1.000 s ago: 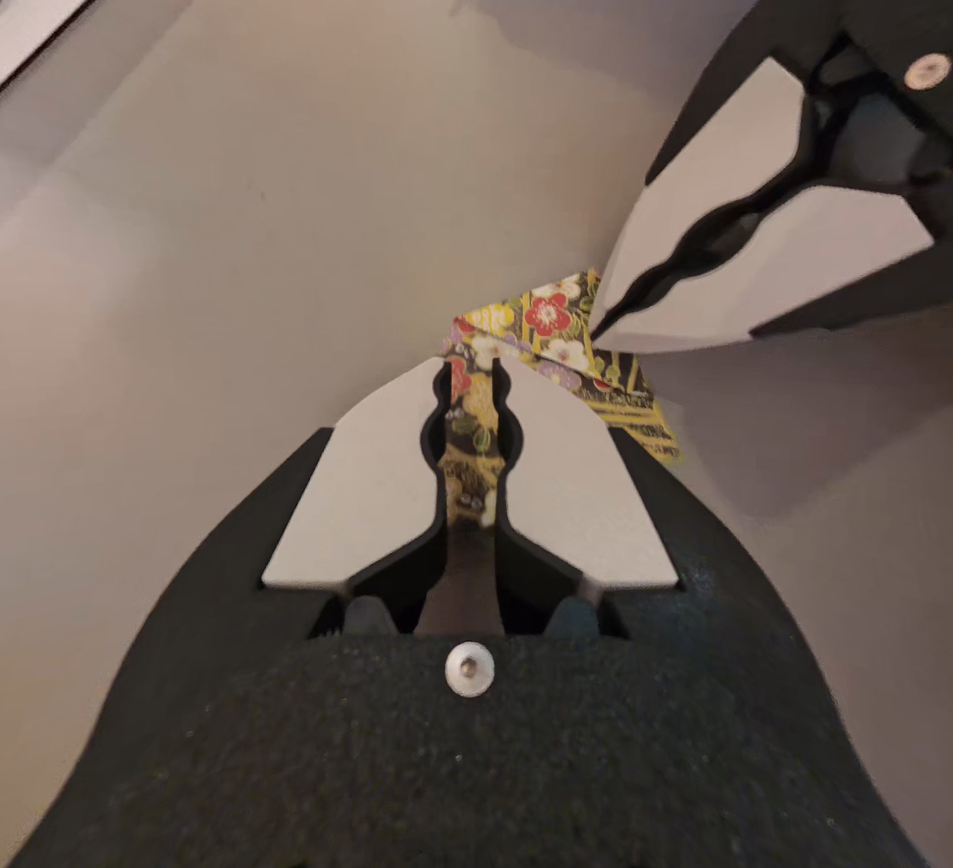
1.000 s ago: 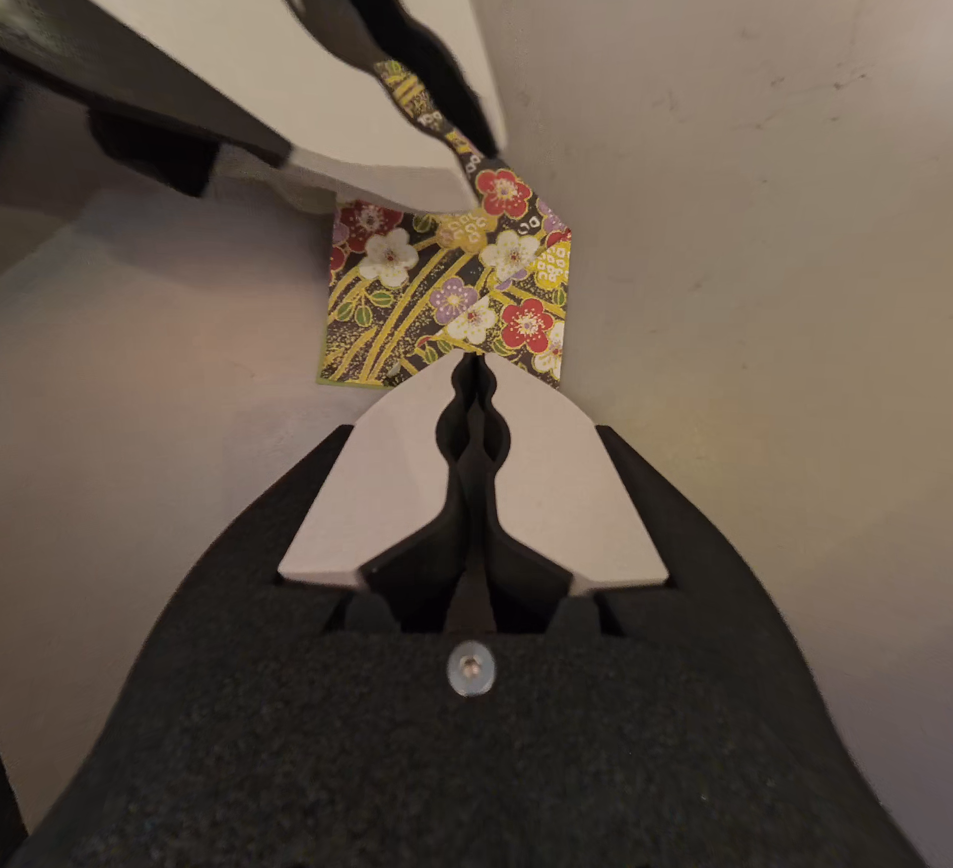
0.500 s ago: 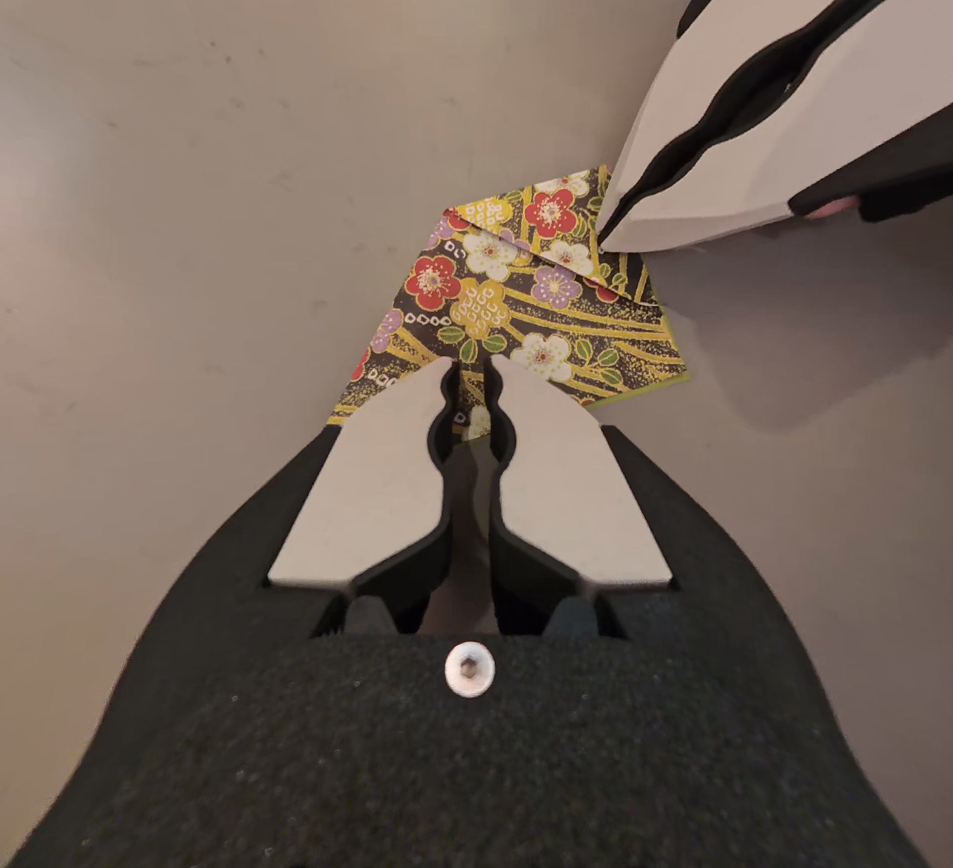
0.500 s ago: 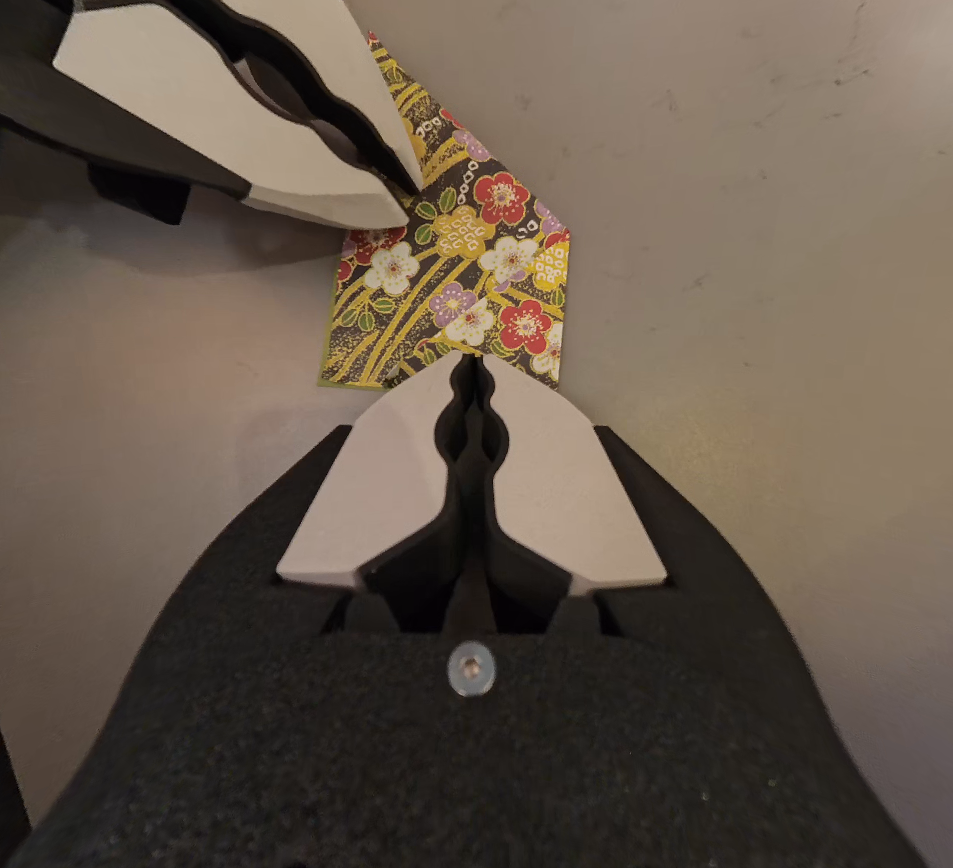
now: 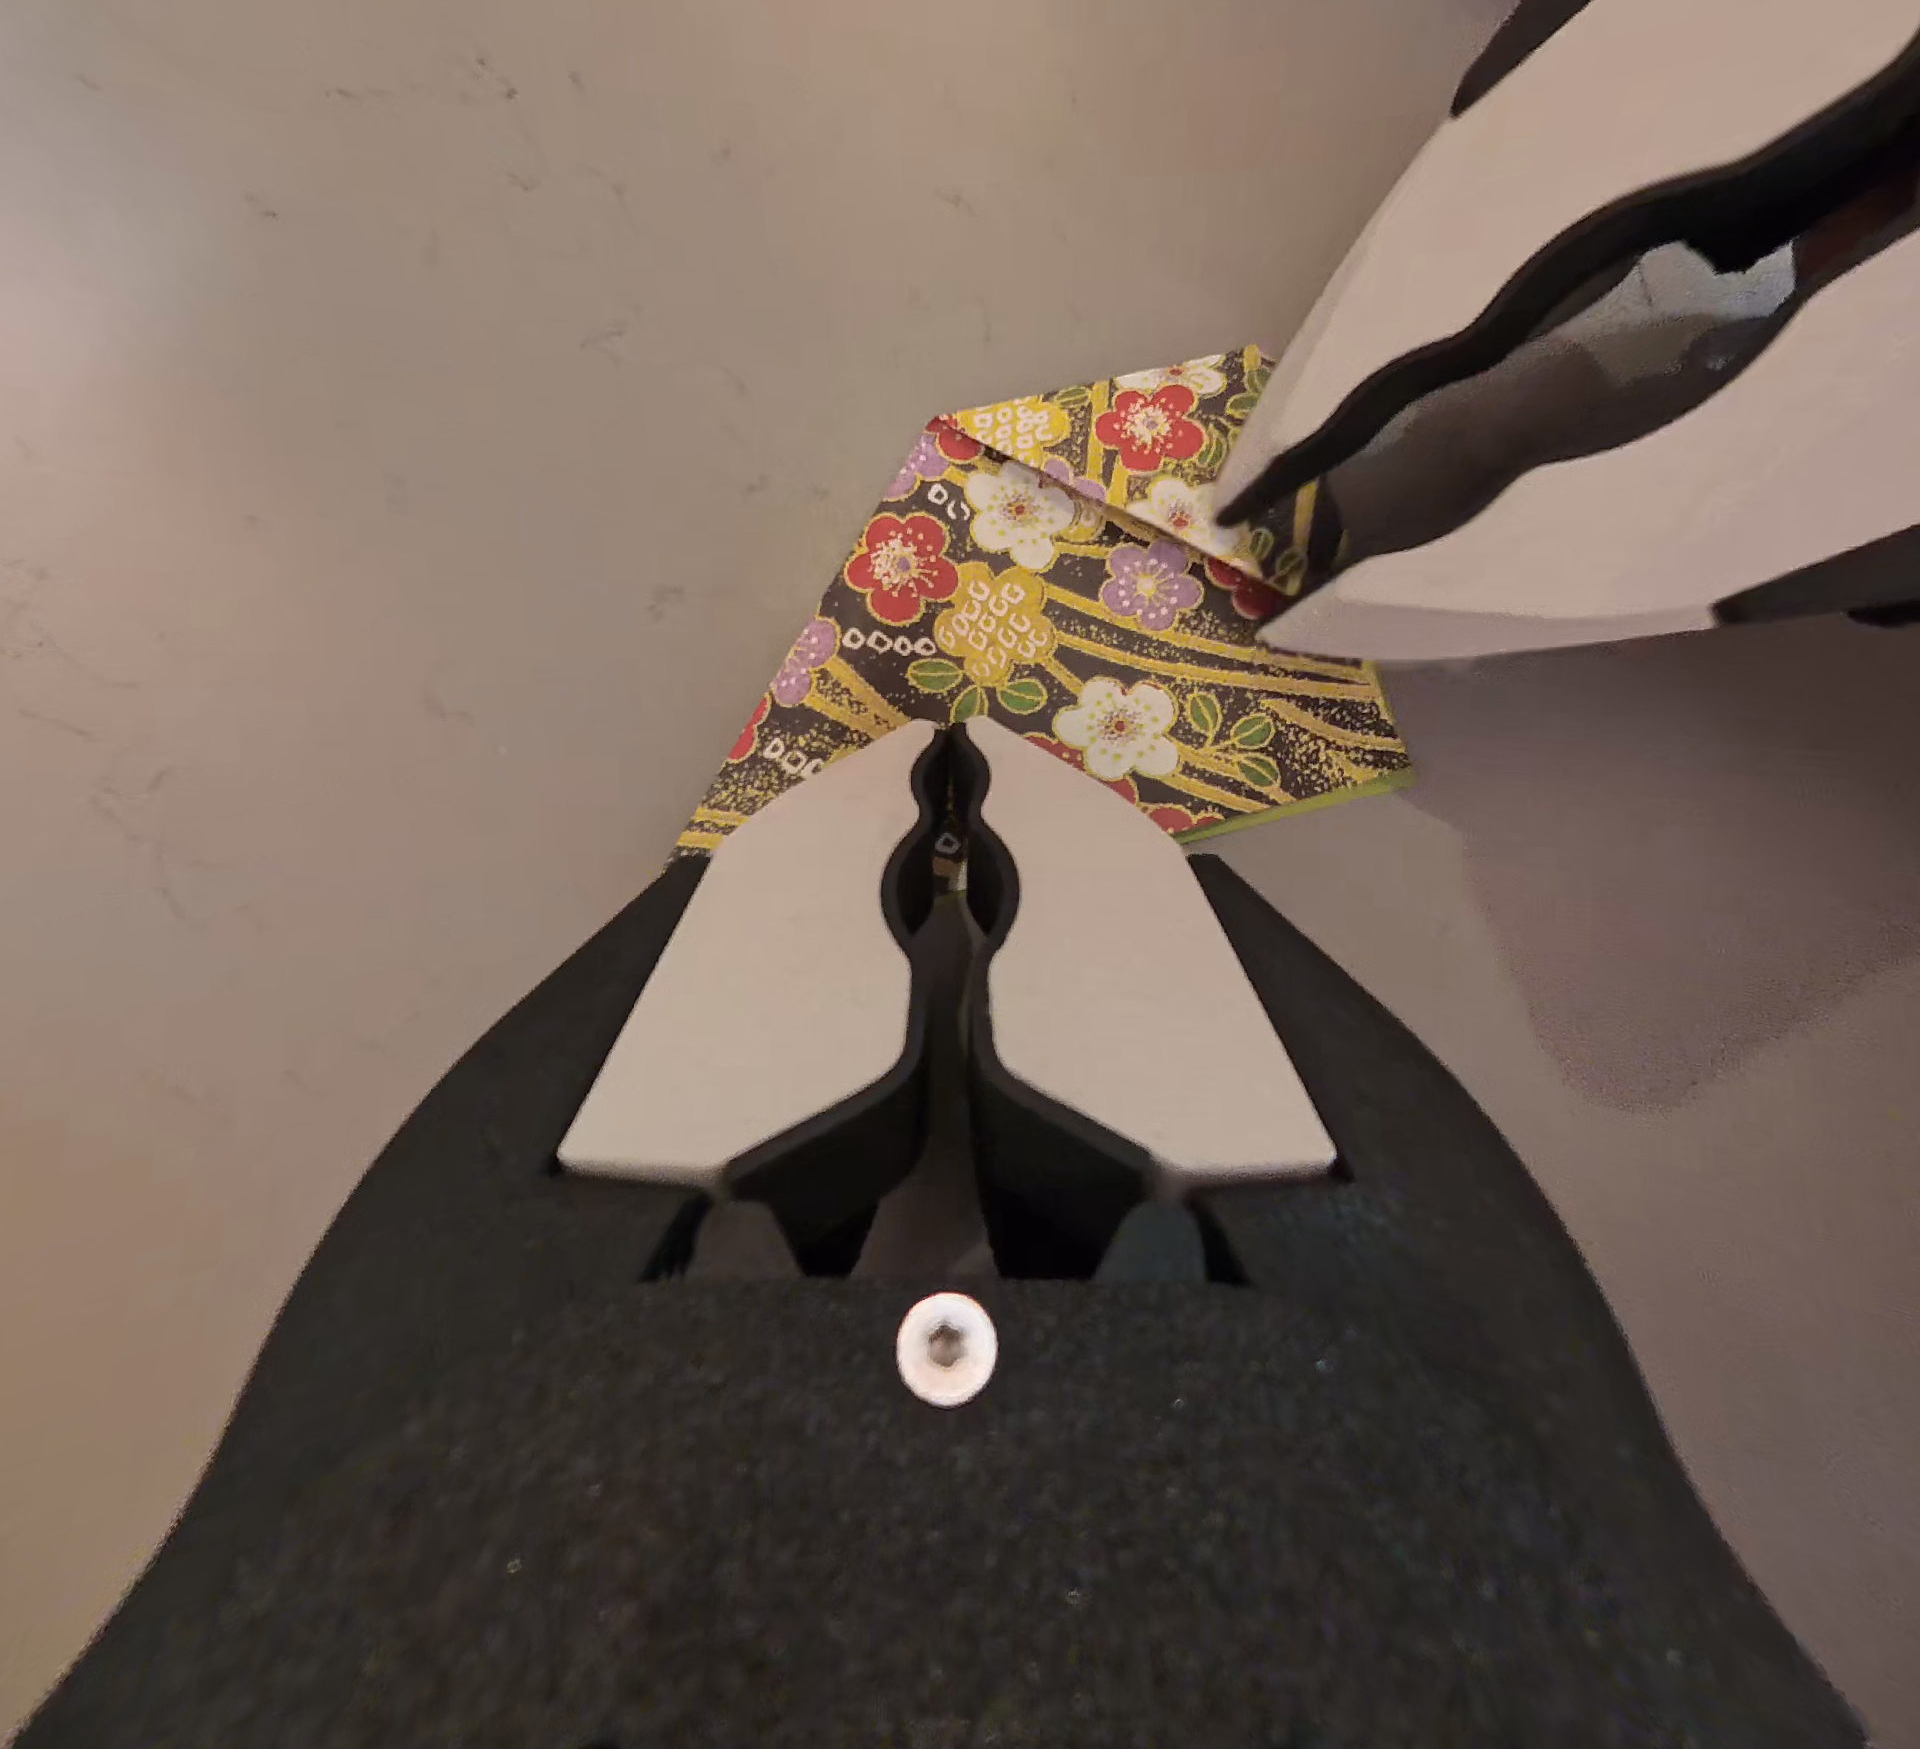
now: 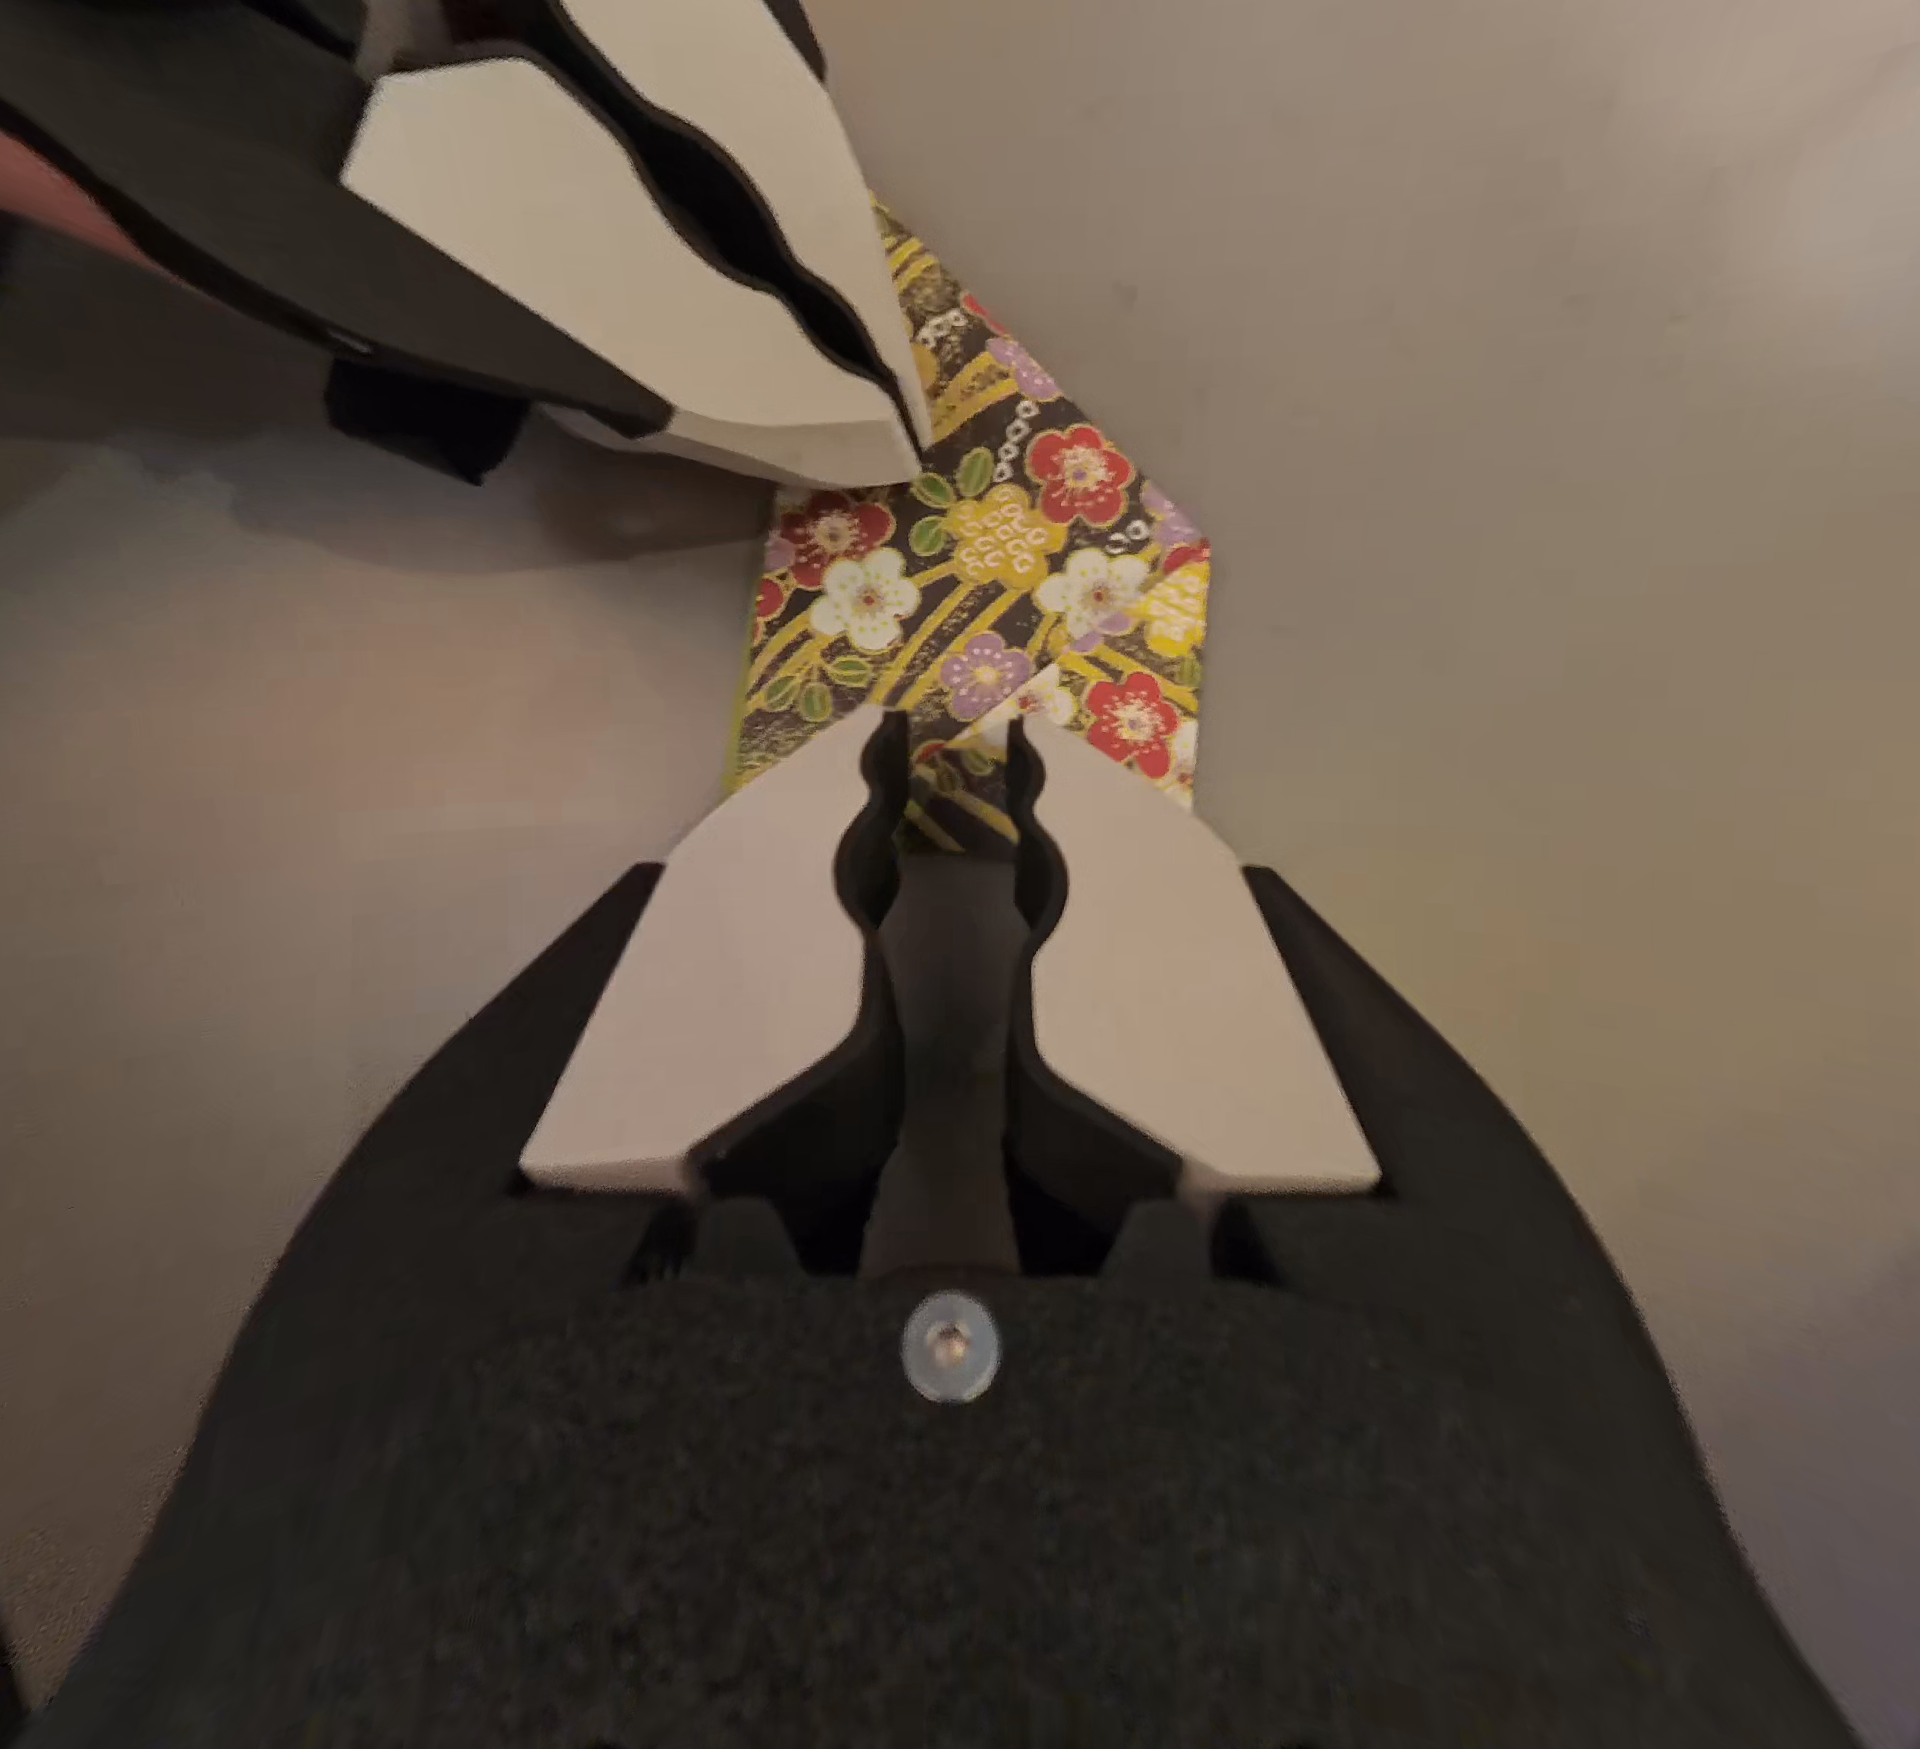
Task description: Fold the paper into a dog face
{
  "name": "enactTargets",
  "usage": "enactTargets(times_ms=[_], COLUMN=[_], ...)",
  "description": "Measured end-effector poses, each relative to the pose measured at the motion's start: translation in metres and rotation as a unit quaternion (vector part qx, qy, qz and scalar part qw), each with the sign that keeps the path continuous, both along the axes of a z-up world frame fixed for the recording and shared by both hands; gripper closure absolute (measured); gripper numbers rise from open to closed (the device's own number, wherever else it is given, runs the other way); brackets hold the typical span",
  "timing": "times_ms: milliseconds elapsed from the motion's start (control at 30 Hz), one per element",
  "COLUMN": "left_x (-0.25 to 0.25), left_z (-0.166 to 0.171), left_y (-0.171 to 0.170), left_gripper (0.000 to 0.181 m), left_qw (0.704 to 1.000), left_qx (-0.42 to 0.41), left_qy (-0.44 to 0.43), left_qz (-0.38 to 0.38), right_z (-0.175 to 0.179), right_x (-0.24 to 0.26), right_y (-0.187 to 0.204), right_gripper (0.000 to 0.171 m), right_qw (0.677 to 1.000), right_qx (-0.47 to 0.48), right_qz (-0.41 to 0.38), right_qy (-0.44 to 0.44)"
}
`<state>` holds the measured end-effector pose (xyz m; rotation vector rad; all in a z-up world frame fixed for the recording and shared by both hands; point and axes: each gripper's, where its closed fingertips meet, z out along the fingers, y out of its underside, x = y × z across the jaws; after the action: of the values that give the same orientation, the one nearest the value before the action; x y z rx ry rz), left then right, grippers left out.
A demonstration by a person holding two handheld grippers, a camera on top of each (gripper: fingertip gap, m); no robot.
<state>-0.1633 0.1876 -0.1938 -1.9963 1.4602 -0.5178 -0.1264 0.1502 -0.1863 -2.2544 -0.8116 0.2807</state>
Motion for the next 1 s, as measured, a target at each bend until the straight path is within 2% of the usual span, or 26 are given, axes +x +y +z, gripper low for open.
enactTargets(times_ms=[100,200,367,567,667,867,967,1000], left_x=[0.000,0.000,0.000,0.000,0.000,0.000,-0.001,-0.001], left_z=[0.000,0.000,0.000,0.000,0.000,0.000,0.000,0.000], left_y=[0.000,0.000,-0.001,-0.001,-0.002,-0.002,-0.002,-0.002], left_gripper=[0.181,0.181,0.180,0.179,0.179,0.179,0.180,0.181], left_qw=[1.000,1.000,1.000,1.000,1.000,1.000,1.000,1.000], left_qx=[0.000,0.000,0.001,0.002,-0.001,-0.001,-0.004,-0.003], left_qy=[-0.001,-0.001,0.002,0.006,0.005,0.004,0.003,0.003], left_qz=[0.000,0.001,0.003,0.002,0.001,0.000,-0.001,-0.001], right_z=[-0.006,-0.007,-0.006,-0.006,-0.001,-0.006,-0.007,-0.007], right_x=[0.007,0.006,0.002,0.008,-0.001,0.007,0.012,0.015], right_y=[0.000,-0.002,-0.005,-0.005,-0.008,-0.006,-0.007,-0.006], right_gripper=[0.154,0.154,0.143,0.149,0.137,0.153,0.171,0.171], right_qw=[0.999,0.999,1.000,0.998,0.999,0.997,0.995,0.994], right_qx=[0.000,-0.001,-0.006,0.014,0.016,0.015,0.018,0.024], right_qz=[-0.006,-0.004,-0.003,0.002,0.014,0.000,-0.001,-0.003], right_qy=[-0.043,-0.036,-0.018,-0.069,-0.042,-0.069,-0.093,-0.105])
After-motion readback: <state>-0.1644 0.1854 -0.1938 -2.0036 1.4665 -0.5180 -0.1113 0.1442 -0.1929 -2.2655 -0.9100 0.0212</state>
